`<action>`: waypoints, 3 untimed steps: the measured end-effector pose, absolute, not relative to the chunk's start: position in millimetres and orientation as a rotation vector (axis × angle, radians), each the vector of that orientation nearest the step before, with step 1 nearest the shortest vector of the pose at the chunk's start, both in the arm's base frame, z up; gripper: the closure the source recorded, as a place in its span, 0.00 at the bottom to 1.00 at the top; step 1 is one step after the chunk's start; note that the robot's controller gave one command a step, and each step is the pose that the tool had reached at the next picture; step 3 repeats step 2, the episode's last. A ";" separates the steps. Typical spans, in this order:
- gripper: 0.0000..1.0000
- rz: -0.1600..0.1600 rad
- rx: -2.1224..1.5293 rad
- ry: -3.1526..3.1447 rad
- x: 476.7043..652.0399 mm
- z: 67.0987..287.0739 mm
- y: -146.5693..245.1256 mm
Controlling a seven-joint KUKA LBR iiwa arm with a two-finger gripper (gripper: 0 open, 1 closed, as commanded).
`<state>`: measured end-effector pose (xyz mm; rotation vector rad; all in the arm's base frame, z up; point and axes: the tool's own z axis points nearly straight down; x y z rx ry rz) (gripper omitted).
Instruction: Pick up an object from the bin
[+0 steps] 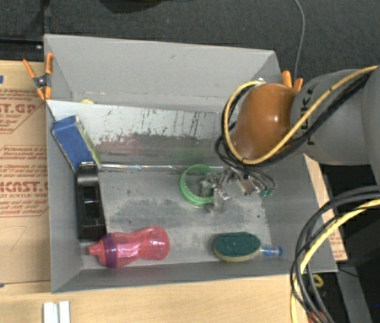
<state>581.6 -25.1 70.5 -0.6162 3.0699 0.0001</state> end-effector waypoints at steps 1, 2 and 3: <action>1.00 0.000 -0.616 3.070 581.6 70.5 -25.2; 1.00 0.001 -0.630 3.069 586.7 203.8 -33.3; 1.00 0.001 -0.630 3.069 586.7 203.8 -33.3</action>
Offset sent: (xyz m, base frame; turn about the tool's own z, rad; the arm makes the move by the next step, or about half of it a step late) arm 0.0073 -0.0120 0.1815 -0.0123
